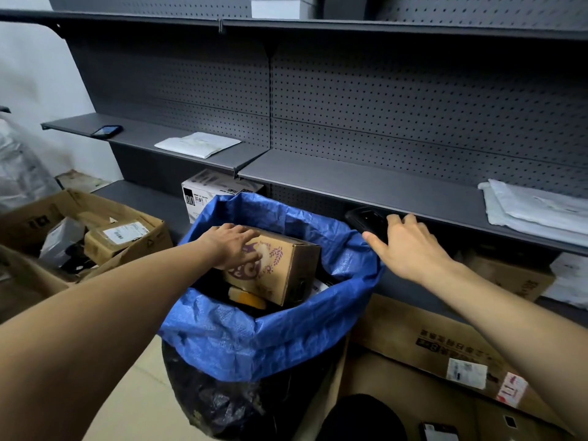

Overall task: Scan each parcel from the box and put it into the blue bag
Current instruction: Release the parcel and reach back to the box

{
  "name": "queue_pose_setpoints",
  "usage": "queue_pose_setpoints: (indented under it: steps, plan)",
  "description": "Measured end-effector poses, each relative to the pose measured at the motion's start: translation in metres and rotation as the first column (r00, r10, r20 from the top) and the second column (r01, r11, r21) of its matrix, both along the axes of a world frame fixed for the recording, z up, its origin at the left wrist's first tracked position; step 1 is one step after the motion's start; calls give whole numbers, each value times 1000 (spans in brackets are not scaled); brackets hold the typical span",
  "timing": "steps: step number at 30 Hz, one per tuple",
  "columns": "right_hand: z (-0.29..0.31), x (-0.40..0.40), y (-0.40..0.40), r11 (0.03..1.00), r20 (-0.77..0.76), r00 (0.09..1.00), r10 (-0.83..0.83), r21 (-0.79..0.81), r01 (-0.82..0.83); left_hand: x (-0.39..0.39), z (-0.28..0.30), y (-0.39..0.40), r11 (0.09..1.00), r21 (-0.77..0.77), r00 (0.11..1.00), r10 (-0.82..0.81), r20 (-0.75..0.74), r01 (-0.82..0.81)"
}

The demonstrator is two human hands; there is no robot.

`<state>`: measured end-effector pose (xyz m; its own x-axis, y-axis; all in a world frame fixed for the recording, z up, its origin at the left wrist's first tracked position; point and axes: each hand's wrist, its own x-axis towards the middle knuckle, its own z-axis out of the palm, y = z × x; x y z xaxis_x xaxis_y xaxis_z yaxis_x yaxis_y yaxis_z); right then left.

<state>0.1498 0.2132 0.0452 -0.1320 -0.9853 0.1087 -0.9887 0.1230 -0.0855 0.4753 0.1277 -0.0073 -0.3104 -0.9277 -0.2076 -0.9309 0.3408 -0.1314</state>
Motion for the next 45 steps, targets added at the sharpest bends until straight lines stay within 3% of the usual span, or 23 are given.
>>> queue_pose_setpoints:
  steps: [14, 22, 32, 45]
  plan:
    - [-21, -86, 39, 989, 56, 988, -146, 21, 145, -133, -18, 10, 993, -100, 972, -89, -218, 69]
    - [-50, -169, 82, 958, 62, 957, -283, 67, 279, -244, -47, 30, 936, -256, 916, -308, -258, 243]
    - [-93, -260, 145, 905, 86, 904, -418, 122, 407, -377, -98, 73, 903, -70, 872, -427, -239, 423]
    - [-189, -379, 192, 852, 105, 853, -511, 192, 487, -500, -208, 99, 780, 102, 784, -602, -150, 618]
